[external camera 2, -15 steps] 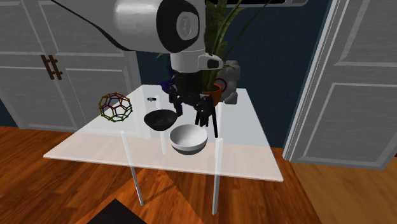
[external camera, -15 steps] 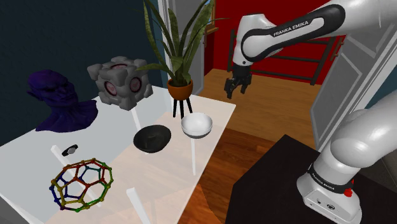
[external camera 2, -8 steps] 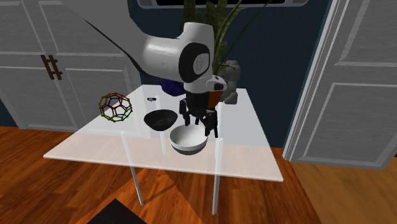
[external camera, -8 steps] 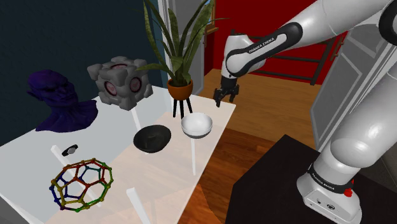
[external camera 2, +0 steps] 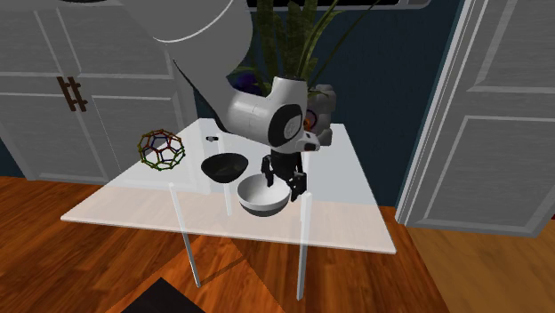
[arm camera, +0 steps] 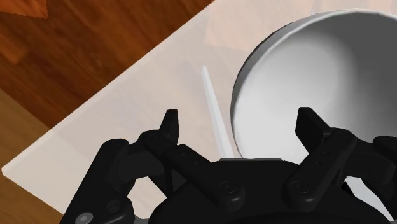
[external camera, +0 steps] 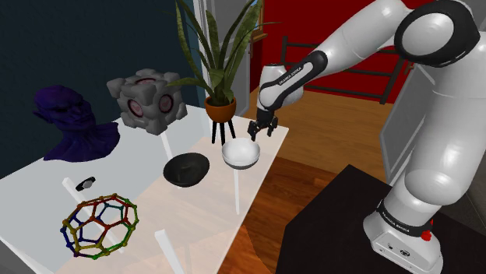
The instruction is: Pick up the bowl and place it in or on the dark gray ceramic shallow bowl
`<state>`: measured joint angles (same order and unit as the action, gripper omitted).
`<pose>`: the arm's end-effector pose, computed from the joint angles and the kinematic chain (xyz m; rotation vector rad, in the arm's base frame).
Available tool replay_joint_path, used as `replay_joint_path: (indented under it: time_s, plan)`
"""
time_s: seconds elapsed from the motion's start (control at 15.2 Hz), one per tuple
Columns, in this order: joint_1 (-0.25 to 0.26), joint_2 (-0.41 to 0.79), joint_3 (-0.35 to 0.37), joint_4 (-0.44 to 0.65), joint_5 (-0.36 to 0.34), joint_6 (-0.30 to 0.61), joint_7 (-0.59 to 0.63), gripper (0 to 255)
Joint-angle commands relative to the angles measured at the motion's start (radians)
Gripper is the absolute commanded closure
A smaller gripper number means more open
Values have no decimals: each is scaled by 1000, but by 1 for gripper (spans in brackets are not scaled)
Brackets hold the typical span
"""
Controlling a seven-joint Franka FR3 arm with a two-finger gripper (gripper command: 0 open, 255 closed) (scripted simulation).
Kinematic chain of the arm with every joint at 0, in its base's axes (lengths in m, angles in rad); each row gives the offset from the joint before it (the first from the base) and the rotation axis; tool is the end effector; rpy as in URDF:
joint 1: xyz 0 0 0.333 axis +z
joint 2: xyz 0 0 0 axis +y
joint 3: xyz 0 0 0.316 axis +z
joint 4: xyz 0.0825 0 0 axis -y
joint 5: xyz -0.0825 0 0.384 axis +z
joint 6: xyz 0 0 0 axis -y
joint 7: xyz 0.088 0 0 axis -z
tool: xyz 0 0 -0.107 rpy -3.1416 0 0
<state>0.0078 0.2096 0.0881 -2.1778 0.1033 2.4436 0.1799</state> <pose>0.5608 0.0536 0.3001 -3.0369 0.2492 -0.0668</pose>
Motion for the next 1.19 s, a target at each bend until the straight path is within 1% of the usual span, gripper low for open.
replay_joint_path:
  time_s: [0.0, 0.07, 0.53, 1.06, 1.12]
  plan:
    - [0, 82, 1, 58, 7, 25, 1, 0]
    - [0, 85, 1, 60, 7, 26, 2, 0]
    - [7, 167, 2, 61, 6, 108, 2, 0]
    - [7, 167, 2, 61, 6, 107, 2, 0]
    - [7, 167, 2, 61, 6, 107, 2, 255]
